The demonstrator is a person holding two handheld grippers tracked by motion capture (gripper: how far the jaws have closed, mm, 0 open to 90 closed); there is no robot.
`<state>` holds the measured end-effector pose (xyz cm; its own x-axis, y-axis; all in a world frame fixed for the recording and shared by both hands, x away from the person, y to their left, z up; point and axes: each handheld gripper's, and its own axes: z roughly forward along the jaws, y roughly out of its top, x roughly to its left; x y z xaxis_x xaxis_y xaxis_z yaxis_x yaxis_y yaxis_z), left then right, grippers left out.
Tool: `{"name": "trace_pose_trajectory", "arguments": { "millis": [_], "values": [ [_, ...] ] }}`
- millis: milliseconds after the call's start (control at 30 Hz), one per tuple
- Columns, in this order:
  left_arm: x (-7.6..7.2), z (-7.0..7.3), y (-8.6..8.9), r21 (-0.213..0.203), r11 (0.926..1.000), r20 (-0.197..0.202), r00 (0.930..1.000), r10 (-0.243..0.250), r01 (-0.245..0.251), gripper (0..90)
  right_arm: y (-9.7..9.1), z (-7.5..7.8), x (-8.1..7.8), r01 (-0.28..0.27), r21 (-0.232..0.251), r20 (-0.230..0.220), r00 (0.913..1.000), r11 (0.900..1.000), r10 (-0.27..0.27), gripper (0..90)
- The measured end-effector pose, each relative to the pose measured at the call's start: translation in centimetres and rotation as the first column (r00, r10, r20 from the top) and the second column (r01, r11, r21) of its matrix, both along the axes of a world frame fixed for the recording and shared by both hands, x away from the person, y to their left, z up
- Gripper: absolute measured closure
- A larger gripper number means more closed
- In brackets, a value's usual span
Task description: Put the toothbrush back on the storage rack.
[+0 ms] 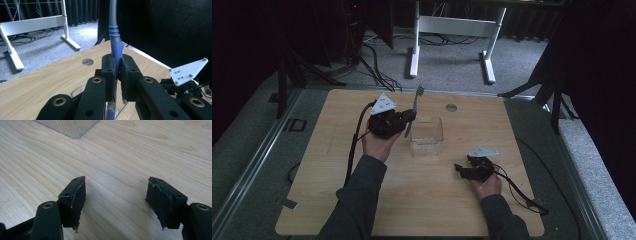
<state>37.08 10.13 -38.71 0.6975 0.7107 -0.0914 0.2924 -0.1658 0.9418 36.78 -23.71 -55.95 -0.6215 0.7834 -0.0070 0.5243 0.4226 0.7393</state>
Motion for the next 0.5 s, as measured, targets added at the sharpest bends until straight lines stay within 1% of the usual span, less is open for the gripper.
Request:
{"name": "trace_pose_trajectory", "arguments": {
  "millis": [500],
  "values": [
    [0.7, -0.3, -1.5, -0.011, 0.9997, 0.020, 0.9995, -0.023, 0.023, 82.5, 0.0, 0.0, 0.0, 0.002, 0.001, 0.000, 1.0000, 1.0000, -0.002, 31.4]
  ]
}}
